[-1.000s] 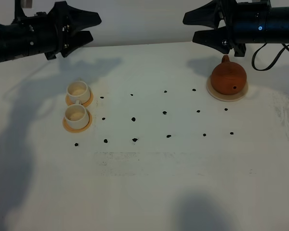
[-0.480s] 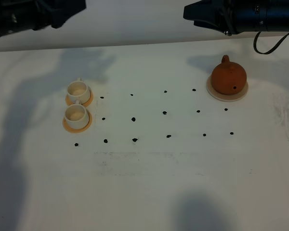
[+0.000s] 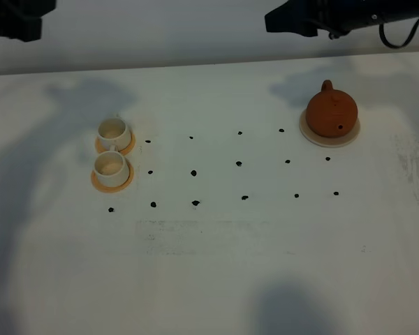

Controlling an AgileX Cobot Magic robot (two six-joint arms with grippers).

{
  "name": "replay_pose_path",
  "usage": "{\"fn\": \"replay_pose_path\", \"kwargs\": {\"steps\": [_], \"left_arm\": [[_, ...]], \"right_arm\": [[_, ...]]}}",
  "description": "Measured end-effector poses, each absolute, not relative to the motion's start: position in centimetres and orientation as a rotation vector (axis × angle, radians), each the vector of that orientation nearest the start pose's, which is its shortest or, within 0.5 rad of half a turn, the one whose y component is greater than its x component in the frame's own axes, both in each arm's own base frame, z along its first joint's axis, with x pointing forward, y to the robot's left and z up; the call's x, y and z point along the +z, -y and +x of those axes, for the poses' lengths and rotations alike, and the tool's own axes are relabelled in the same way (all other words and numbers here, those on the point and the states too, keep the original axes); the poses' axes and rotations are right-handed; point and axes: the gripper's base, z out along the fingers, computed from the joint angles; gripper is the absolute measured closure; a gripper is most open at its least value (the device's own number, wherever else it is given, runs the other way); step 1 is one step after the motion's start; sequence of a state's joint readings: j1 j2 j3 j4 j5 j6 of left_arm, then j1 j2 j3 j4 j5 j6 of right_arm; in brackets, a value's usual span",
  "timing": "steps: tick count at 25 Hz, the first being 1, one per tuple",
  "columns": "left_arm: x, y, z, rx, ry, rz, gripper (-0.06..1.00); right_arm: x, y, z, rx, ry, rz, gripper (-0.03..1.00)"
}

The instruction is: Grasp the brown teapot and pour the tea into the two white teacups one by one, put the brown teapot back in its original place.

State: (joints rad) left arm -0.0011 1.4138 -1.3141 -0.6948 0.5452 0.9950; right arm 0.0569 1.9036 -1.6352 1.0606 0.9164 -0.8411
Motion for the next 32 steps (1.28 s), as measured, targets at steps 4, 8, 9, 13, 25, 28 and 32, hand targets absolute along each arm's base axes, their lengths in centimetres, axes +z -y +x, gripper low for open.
{"fn": "replay_pose_path", "kwargs": {"steps": [4, 8, 9, 13, 25, 28, 32], "left_arm": [[39.8, 2.1, 30.1, -0.003, -2.013, 0.524, 0.48], [41.0, 1.3, 27.8, 0.025, -2.073, 0.399, 0.49], [41.5, 1.2, 27.2, 0.027, -2.074, 0.367, 0.5], [42.7, 1.1, 24.0, 0.032, -2.046, 0.322, 0.56], [36.5, 0.0, 13.3, 0.091, -2.08, 0.143, 0.62], [34.8, -0.3, 10.9, 0.097, -2.093, 0.075, 0.62], [31.6, -0.4, 8.2, 0.075, -2.126, 0.023, 0.62]], "right_arm": [[31.5, -9.9, 42.4, 0.836, -2.192, -0.486, 0.52], [31.5, -9.9, 42.5, 0.799, -2.211, -0.461, 0.52], [31.5, -9.8, 42.5, 0.789, -2.215, -0.463, 0.52], [31.3, -9.7, 42.5, 0.766, -2.227, -0.462, 0.52], [30.7, -9.2, 42.5, 0.683, -2.301, -0.458, 0.52], [30.7, -9.2, 42.5, 0.678, -2.309, -0.45, 0.52], [30.5, -9.8, 42.3, 0.654, -2.322, -0.474, 0.52]]}}
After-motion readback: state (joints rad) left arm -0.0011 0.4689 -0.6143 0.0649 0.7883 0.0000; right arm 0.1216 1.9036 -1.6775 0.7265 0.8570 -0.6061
